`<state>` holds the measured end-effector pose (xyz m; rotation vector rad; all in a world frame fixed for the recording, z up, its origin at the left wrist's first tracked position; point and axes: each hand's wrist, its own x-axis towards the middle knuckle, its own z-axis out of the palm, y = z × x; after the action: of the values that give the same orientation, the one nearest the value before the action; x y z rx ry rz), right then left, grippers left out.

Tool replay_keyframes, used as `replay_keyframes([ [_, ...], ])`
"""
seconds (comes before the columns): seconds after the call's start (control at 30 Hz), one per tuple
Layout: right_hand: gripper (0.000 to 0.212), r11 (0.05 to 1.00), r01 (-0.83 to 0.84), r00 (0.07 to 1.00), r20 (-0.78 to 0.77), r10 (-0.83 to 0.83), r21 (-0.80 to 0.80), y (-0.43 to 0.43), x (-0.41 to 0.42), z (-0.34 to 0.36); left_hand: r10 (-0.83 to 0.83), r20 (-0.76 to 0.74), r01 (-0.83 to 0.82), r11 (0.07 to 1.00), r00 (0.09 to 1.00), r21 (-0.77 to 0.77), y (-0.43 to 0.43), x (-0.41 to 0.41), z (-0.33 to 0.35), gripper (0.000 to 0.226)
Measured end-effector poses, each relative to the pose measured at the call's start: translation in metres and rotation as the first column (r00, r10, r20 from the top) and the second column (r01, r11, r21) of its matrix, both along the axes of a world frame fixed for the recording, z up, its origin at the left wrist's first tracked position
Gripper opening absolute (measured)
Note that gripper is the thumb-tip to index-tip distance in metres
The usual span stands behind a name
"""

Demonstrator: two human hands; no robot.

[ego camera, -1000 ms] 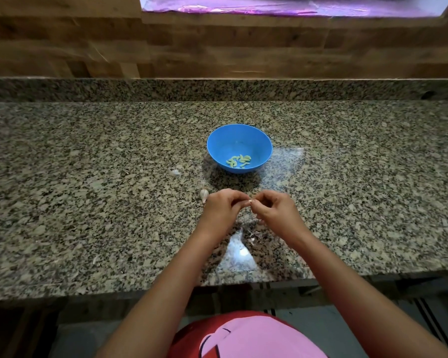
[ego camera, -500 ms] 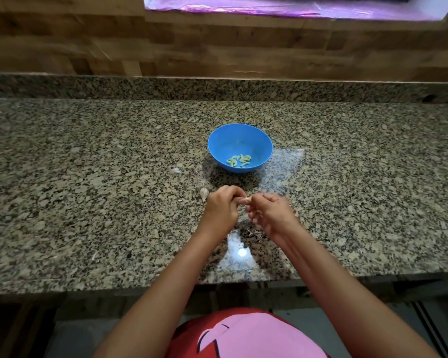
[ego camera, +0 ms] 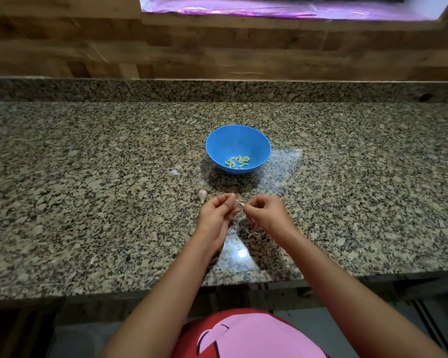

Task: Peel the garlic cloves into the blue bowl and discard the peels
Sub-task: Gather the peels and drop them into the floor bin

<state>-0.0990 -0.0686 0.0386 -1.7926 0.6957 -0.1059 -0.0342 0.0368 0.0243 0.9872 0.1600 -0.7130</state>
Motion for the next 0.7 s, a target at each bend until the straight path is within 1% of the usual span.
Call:
replay_keyframes([
  [0.07,0.013,0.999,-0.001,1.000,-0.021,0.000,-0.048,-0.001,0.003,0.002,0.049,-0.076,-0.052,0.998,0.996,-0.034,-0.001,-0.001,-0.004,0.010],
  [0.13,0.013,0.998,0.003,1.000,-0.031,-0.005,-0.061,0.000,0.007,0.003,0.097,-0.116,-0.105,0.993,0.988,-0.063,-0.003,-0.001,-0.004,0.009],
  [0.2,0.015,0.994,0.011,0.999,-0.039,-0.016,-0.112,-0.001,0.007,0.000,0.157,-0.140,-0.170,0.982,0.978,-0.086,-0.002,0.002,-0.003,0.009],
  [0.27,0.014,0.990,0.051,0.997,-0.043,-0.057,-0.129,-0.004,0.006,-0.003,0.166,-0.072,-0.169,0.985,0.984,-0.035,-0.004,0.007,0.000,0.008],
  [0.33,0.011,0.987,0.063,0.994,-0.078,-0.076,-0.150,-0.006,0.010,-0.007,0.105,0.020,-0.105,0.993,0.994,0.051,-0.010,0.004,-0.001,0.008],
  [0.43,0.007,0.982,0.080,0.994,-0.054,-0.090,-0.174,-0.008,0.020,-0.008,0.082,0.074,-0.088,0.993,0.994,0.075,-0.020,-0.002,-0.003,0.009],
  [0.47,0.009,0.981,0.093,0.993,-0.050,-0.103,-0.171,-0.009,0.023,-0.008,0.088,0.079,-0.094,0.993,0.993,0.073,-0.020,-0.002,-0.005,0.010],
  [0.53,0.023,0.990,0.101,0.992,-0.069,-0.108,-0.102,-0.012,0.023,-0.005,0.083,0.075,-0.088,0.994,0.994,0.065,-0.016,0.000,-0.007,0.009],
  [0.6,0.029,0.996,0.078,0.996,-0.048,-0.077,0.033,-0.013,0.019,-0.001,0.068,0.055,-0.071,0.996,0.996,0.055,-0.010,0.004,-0.007,0.008],
  [0.67,0.023,0.990,0.036,0.999,0.018,-0.039,0.137,-0.009,0.015,0.005,0.046,0.038,-0.048,0.998,0.998,0.036,-0.007,0.005,-0.006,0.008],
  [0.7,0.017,0.987,0.019,0.998,0.049,-0.027,0.160,-0.008,0.014,0.007,0.031,0.040,-0.031,0.999,0.999,0.021,-0.006,0.004,-0.004,0.009],
])
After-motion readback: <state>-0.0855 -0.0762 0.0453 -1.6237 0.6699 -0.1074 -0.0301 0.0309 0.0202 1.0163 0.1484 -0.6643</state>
